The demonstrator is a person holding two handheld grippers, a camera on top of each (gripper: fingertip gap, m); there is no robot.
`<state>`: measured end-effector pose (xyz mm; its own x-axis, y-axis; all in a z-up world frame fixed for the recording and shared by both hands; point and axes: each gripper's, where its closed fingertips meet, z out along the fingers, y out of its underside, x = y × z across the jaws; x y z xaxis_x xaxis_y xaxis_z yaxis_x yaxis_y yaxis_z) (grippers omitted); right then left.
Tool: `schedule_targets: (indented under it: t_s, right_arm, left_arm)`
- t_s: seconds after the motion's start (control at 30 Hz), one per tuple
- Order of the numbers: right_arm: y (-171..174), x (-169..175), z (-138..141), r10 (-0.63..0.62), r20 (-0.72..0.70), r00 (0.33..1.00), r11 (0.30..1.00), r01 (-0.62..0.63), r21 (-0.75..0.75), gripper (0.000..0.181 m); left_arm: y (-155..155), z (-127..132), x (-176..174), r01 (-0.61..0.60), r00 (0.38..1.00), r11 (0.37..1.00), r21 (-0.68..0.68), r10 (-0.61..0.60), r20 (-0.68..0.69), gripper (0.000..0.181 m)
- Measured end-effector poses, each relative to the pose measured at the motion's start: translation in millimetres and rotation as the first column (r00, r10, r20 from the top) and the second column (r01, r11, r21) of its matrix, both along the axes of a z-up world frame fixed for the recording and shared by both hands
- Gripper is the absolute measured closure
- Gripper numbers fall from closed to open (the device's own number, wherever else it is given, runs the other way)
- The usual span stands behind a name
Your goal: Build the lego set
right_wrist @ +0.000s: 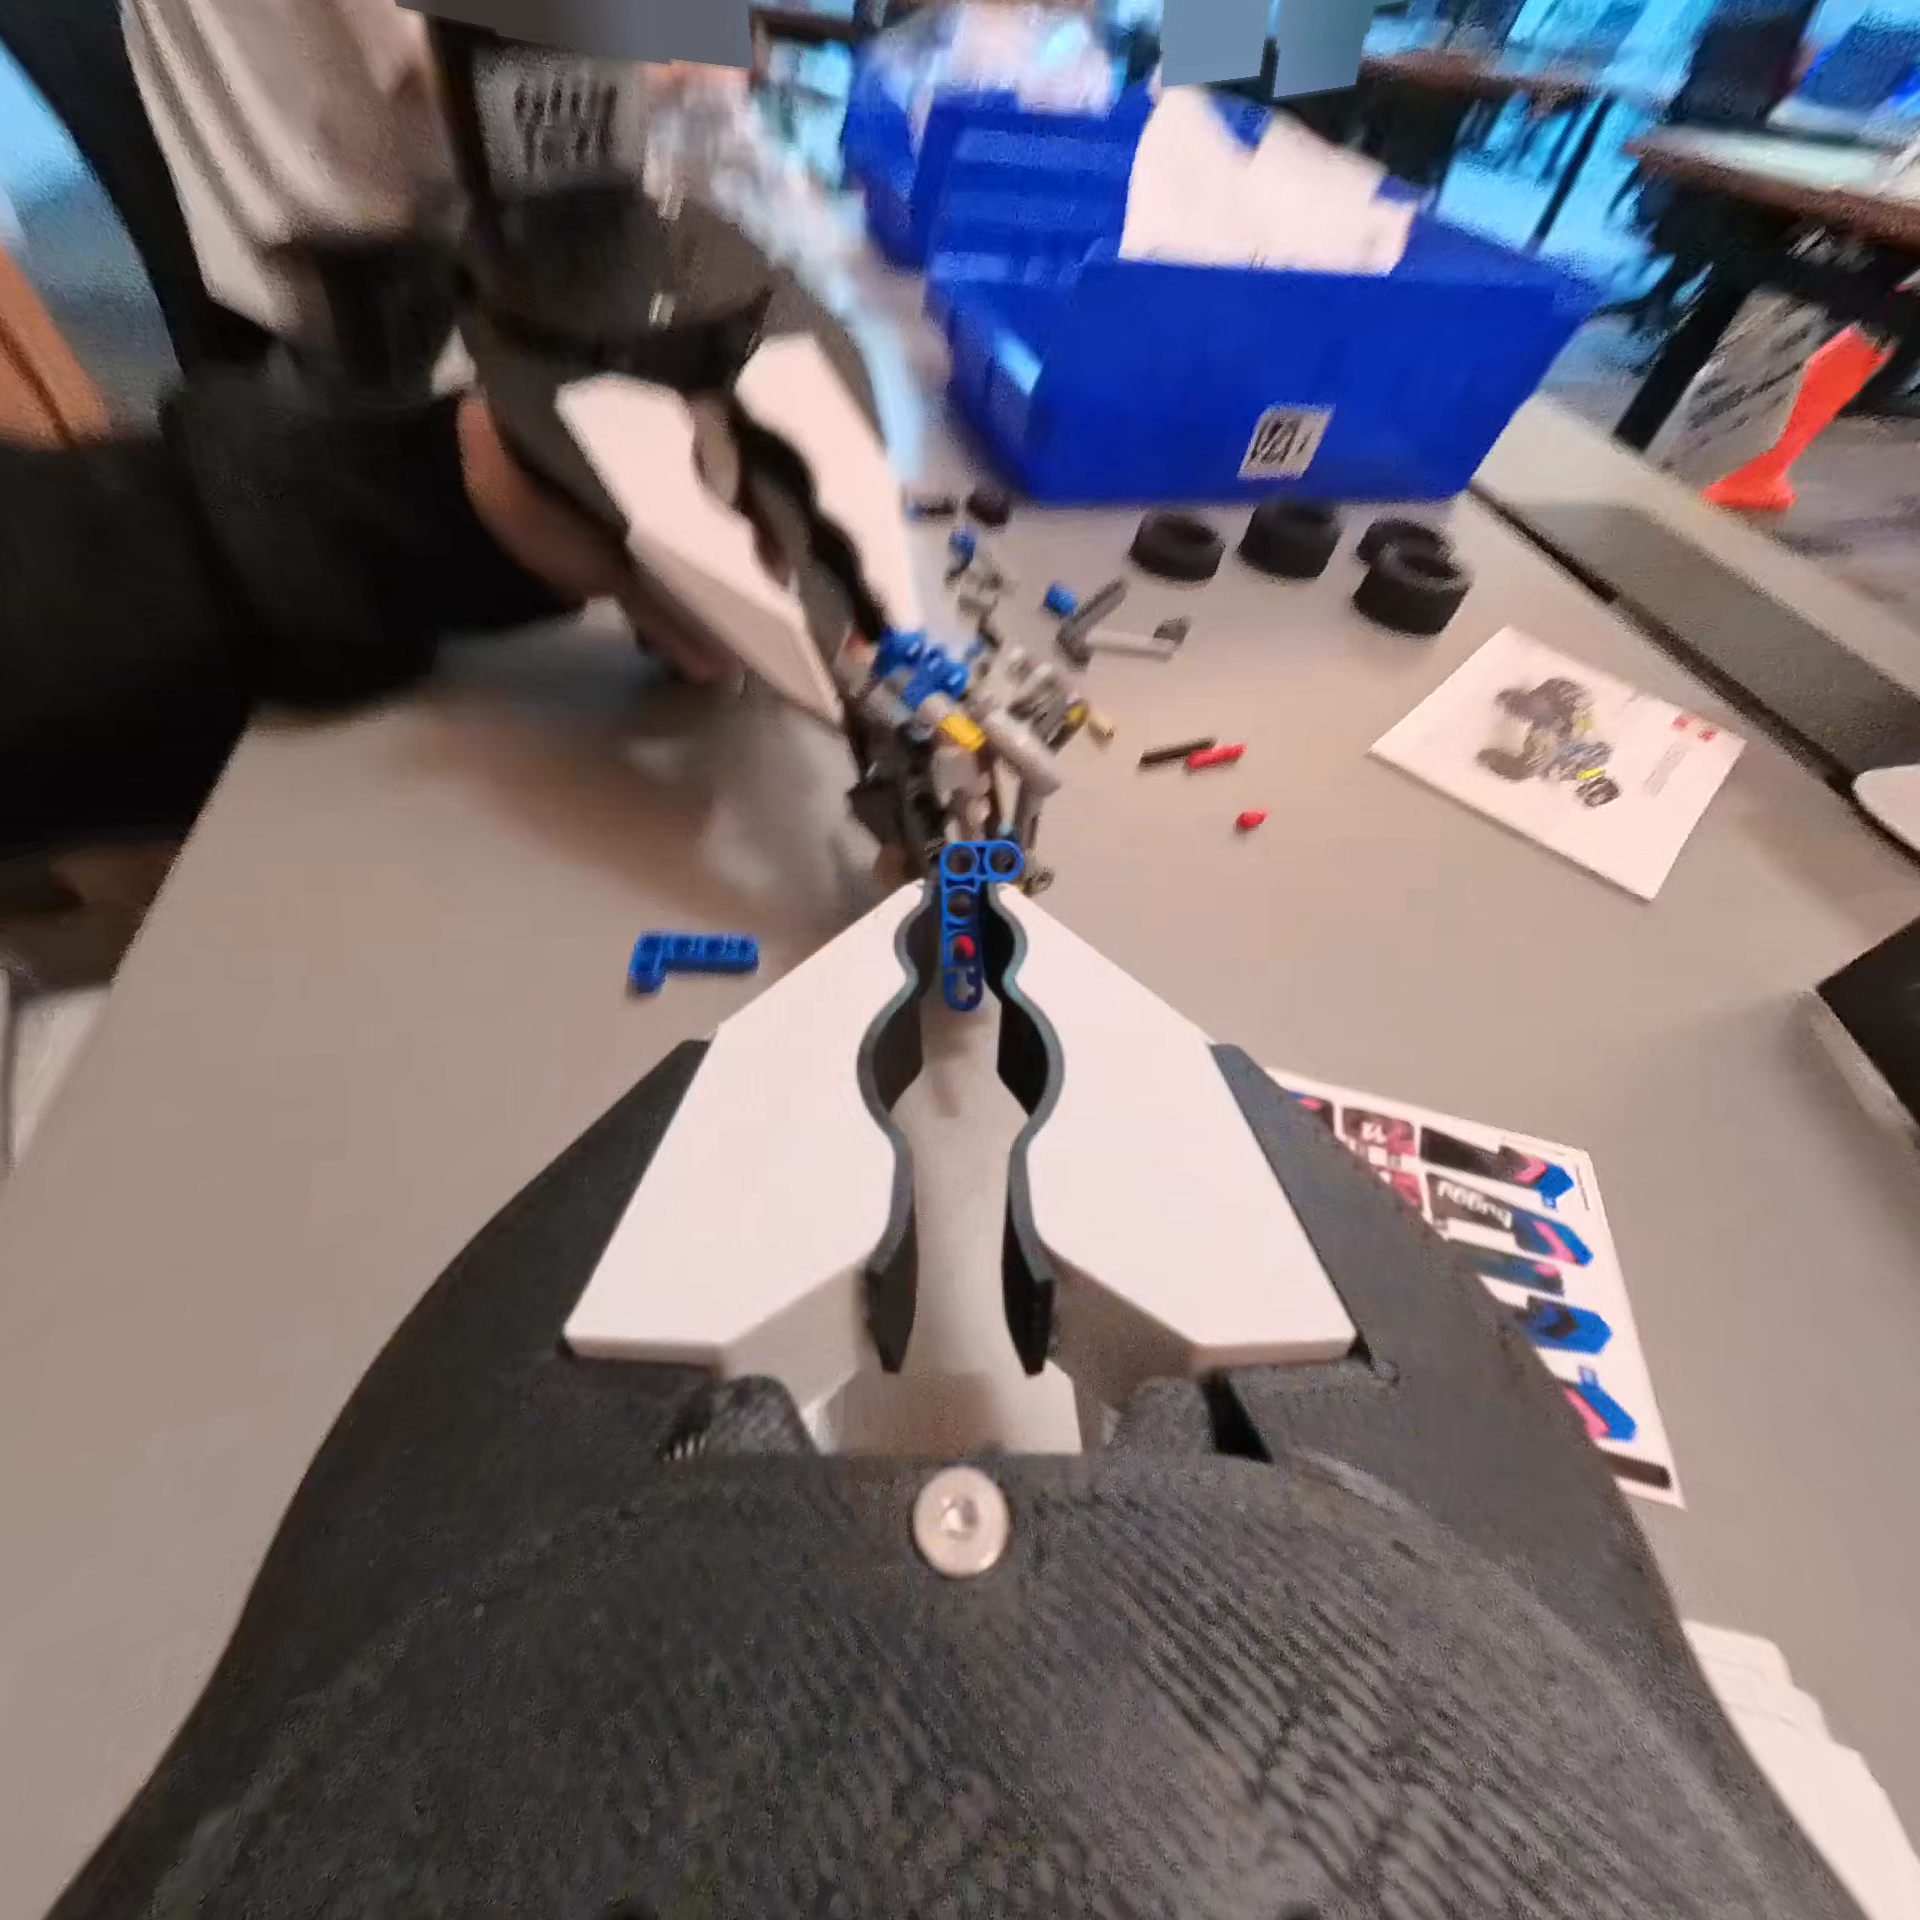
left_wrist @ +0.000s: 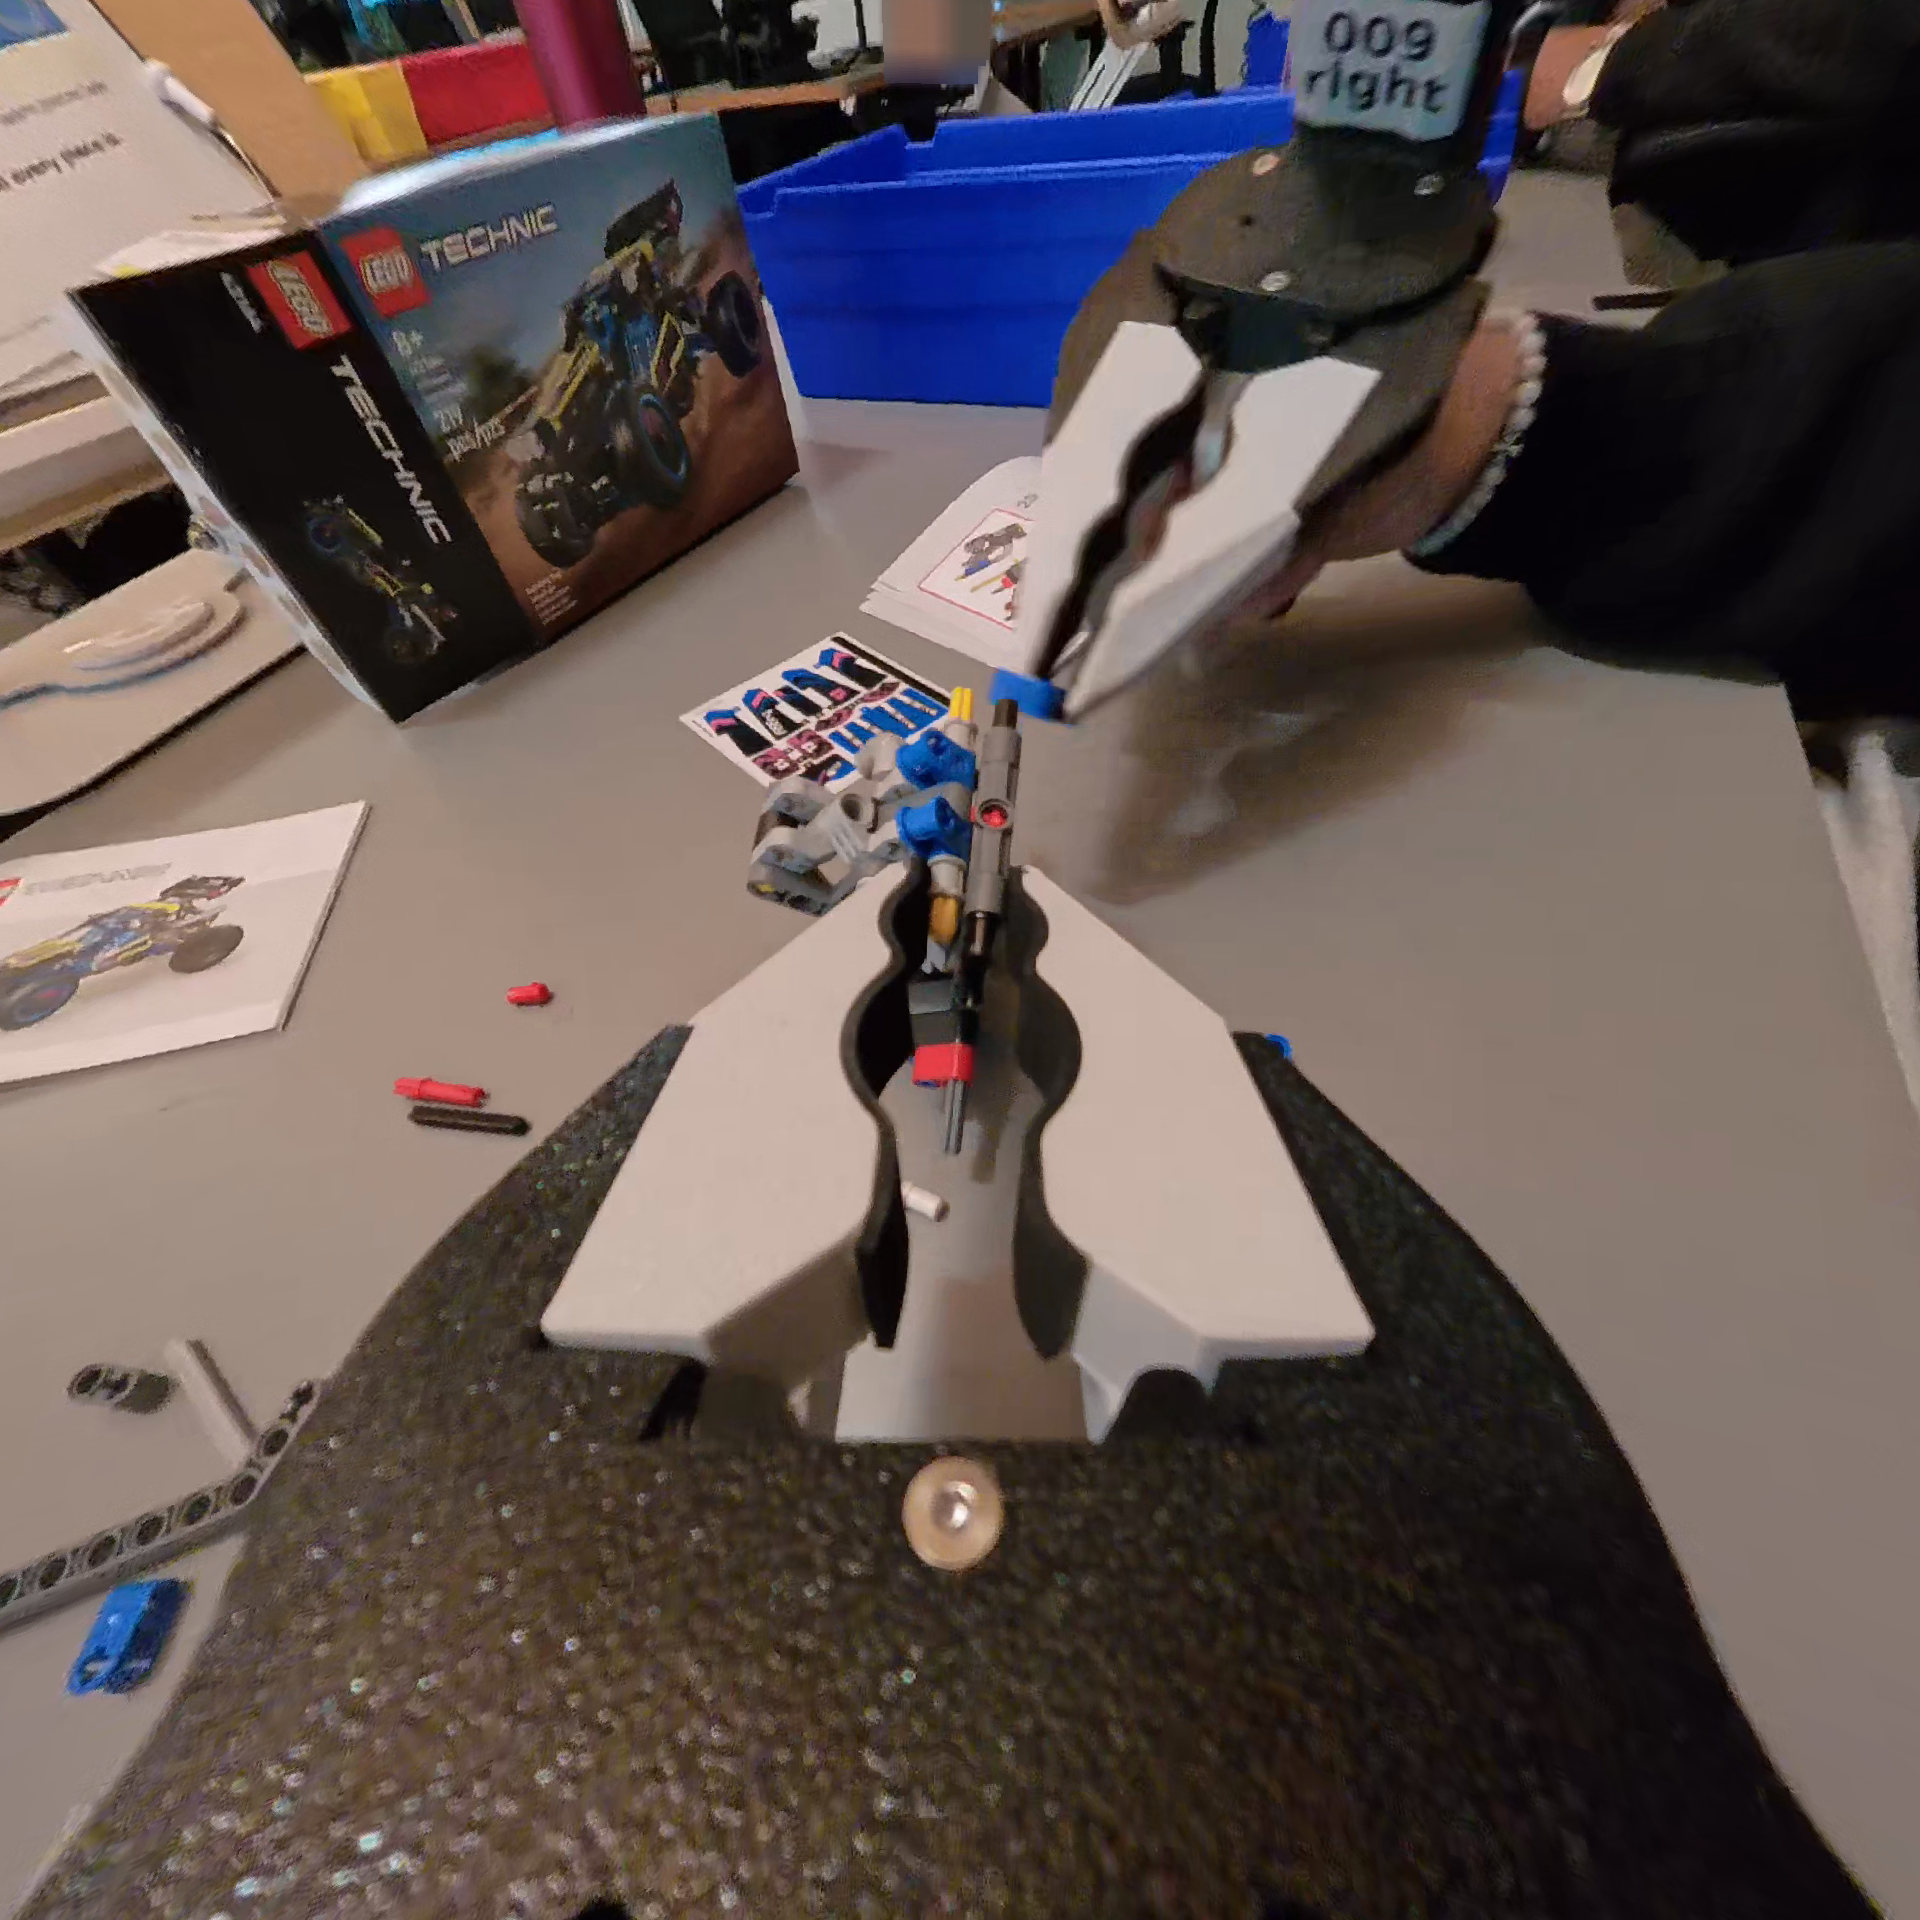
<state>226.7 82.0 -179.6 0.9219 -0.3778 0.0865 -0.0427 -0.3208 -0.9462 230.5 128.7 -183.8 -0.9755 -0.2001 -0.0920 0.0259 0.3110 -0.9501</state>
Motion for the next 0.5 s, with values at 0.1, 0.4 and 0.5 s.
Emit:
schedule_targets:
  t_s: [0.1, 0.4, 0.5]
  right_arm:
    - [3.1, 5.7, 18.2, -0.021, 0.03, 0.999, 0.991, 0.016, 0.135, 0.176]
    - [13.9, -16.3, 27.5, 0.109, 0.101, 0.989, 0.969, -0.129, 0.213, 0.176]
    - [14.2, -23.4, 26.1, 0.175, 0.061, 0.983, 0.958, -0.184, 0.218, 0.176]
  left_arm:
    - [-0.9, 4.6, -3.4, 0.022, 0.999, 0.999, -0.023, -0.021, 0.032, 0.17]
    - [-5.4, 12.4, -16.9, 0.106, 0.991, 0.993, -0.059, -0.1, 0.09, 0.17]
    - [-5.0, 12.7, -20.1, 0.128, 0.987, 0.99, -0.055, -0.122, 0.104, 0.17]
